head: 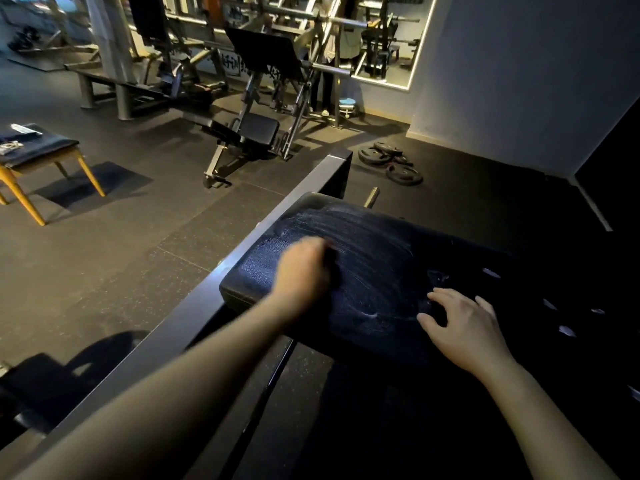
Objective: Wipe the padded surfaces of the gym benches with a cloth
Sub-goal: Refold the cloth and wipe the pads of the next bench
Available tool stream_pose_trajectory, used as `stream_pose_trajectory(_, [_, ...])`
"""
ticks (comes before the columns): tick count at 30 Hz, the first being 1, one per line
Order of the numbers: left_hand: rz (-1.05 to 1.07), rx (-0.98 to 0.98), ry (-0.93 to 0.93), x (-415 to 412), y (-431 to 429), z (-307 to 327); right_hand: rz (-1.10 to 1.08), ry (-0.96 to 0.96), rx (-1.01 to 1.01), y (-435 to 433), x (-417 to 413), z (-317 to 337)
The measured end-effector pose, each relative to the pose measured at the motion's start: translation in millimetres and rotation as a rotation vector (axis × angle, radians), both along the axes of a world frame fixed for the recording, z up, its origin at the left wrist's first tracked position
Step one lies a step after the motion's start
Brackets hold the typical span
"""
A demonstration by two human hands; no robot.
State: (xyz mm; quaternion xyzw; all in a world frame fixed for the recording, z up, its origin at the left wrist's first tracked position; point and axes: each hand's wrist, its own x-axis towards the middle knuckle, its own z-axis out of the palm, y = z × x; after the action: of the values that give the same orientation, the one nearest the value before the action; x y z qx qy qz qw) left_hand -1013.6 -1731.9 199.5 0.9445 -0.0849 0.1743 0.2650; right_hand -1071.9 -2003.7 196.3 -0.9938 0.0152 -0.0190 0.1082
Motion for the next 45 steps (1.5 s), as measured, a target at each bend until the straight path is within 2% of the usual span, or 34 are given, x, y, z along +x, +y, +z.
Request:
stream_pose_trajectory(3, [-0.395, 0.054, -0.060, -63, -45, -15, 0.009, -0.002, 0.020, -2, -1, 3])
stream_pose_trajectory(5, [-0.460, 0.097, -0.171, -69, -13, -21, 0.014, -0.006, 0.037, -4, -2, 2])
stream_pose_trajectory(7, [-0.275, 0.143, -0.187, -46, 35, -19, 0.022, -0.007, 0.052, -5, -5, 1])
stream_pose_trajectory(10, [0.062, 0.143, -0.069, -9, 78, -9, 0.024, -0.089, 0.072, -13, -24, 4])
stream_pose_trajectory(13, [0.071, 0.052, -0.082, -19, 14, -10, -0.023, -0.148, 0.043, -34, -57, 7])
stream_pose_trajectory(17, [-0.256, -0.020, -0.120, -79, -132, -18, -0.097, -0.110, 0.007, -62, -95, 2])
stream_pose_trajectory(20, [-0.450, 0.035, -0.212, -108, -150, -21, -0.121, -0.112, -0.008, -83, -112, 3])
stream_pose_trajectory(22, [-0.379, 0.053, -0.232, -96, -113, -27, -0.125, -0.105, -0.032, -97, -120, 1])
stream_pose_trajectory(26, [-0.014, 0.119, -0.147, -52, -45, -22, -0.135, -0.081, -0.080, -119, -130, -9])
stream_pose_trajectory(29, [0.063, 0.038, -0.116, -43, -92, -14, -0.109, -0.047, -0.084, -128, -134, -9])
stream_pose_trajectory(31, [-0.042, 0.014, -0.094, -56, -161, -13, -0.077, -0.047, -0.080, -133, -133, -6])
stream_pose_trajectory(34, [-0.342, -0.006, -0.062, -104, -251, -14, -0.021, -0.026, -0.046, -144, -131, -1])
stream_pose_trajectory(37, [-0.541, 0.037, -0.100, -146, -234, -21, 0.012, -0.045, 0.035, -157, -133, 0])
stream_pose_trajectory(39, [-0.487, 0.118, -0.167, -141, -188, -23, 0.029, -0.074, 0.057, -161, -133, -3])
stream_pose_trajectory(42, [-0.126, 0.139, -0.118, -79, -139, -12, 0.046, -0.093, 0.072, -162, -132, -8])
stream_pose_trajectory(43, [-0.005, 0.117, -0.089, -59, -138, -5, 0.052, -0.093, 0.070, -162, -132, -8])
stream_pose_trajectory(45, [0.075, 0.034, -0.048, -46, -166, 1, 0.068, -0.087, 0.058, -164, -131, -8])
